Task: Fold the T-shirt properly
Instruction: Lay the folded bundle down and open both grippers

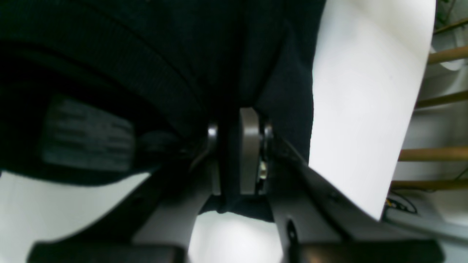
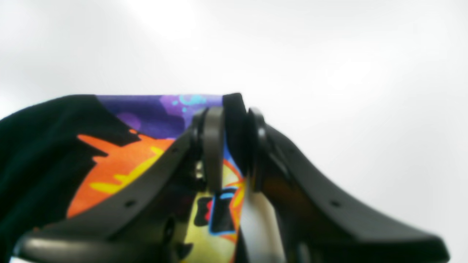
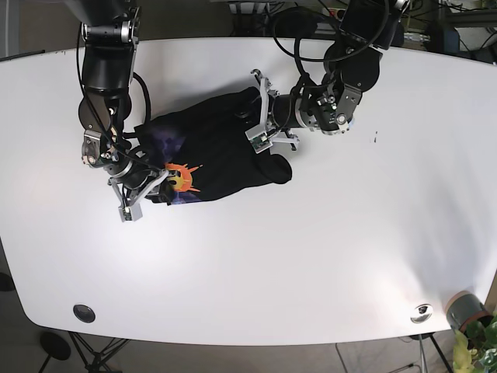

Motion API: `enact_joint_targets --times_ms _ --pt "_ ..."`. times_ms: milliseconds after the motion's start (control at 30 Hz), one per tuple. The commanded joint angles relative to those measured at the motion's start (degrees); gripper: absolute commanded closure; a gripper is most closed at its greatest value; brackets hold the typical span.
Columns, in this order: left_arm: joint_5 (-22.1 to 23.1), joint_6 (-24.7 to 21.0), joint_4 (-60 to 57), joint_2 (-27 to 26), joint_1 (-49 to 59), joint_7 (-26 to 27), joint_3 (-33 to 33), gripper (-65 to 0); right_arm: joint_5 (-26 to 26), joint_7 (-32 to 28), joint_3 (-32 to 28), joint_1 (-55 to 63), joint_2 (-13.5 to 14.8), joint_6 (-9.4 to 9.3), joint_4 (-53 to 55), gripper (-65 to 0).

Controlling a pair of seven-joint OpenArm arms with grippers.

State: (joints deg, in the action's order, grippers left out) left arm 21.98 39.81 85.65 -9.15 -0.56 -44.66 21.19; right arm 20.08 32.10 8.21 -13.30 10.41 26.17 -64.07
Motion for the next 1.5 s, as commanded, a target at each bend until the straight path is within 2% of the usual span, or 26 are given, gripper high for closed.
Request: enact_joint_targets --times_ms 0,67,200,700,967,1200,1300,1467 --pt "-2.24 -0.82 -1.21 -1.45 -1.86 0.14 -0.22 -6.1 0.54 -0.58 0.28 -0.37 1.59 1.21 -1.20 -9.5" --pt "-2.24 -0.82 -3.14 -1.97 -3.00 0.75 -0.22 -6.1 0.54 -0.49 0.36 0.60 1.85 2.27 -2.26 -9.5" --pt "-2.24 -0.82 -7.10 -1.97 -7.13 0.75 -0.22 -6.1 0.19 -0.49 0.36 3.06 1.85 2.71 -5.33 -9.5" --pt "-2.24 -0.82 -20.28 -2.68 -21.11 1.10 0.13 -6.1 0.63 -0.49 0.36 15.19 1.23 2.88 -18.61 -9.5" --pt "-2.33 -0.82 -26.79 -2.68 -26.04 6.99 0.30 -6.1 0.54 -0.32 0.10 18.88 -1.05 2.88 -23.35 -9.5" --pt "-2.33 -0.82 -26.88 -2.50 -27.71 7.52 -0.05 -6.1 0.63 0.91 -8.60 19.06 -1.14 2.35 -23.35 -9.4" --pt "-2.33 -0.82 -26.79 -2.50 -28.59 7.87 0.22 -6.1 0.63 0.91 -12.03 19.06 -2.63 2.35 -23.35 -9.4" --pt "-2.33 -0.82 -26.88 -2.76 -29.29 8.05 -0.14 -6.1 0.10 1.00 -14.49 19.15 -4.48 2.27 -23.27 -9.4"
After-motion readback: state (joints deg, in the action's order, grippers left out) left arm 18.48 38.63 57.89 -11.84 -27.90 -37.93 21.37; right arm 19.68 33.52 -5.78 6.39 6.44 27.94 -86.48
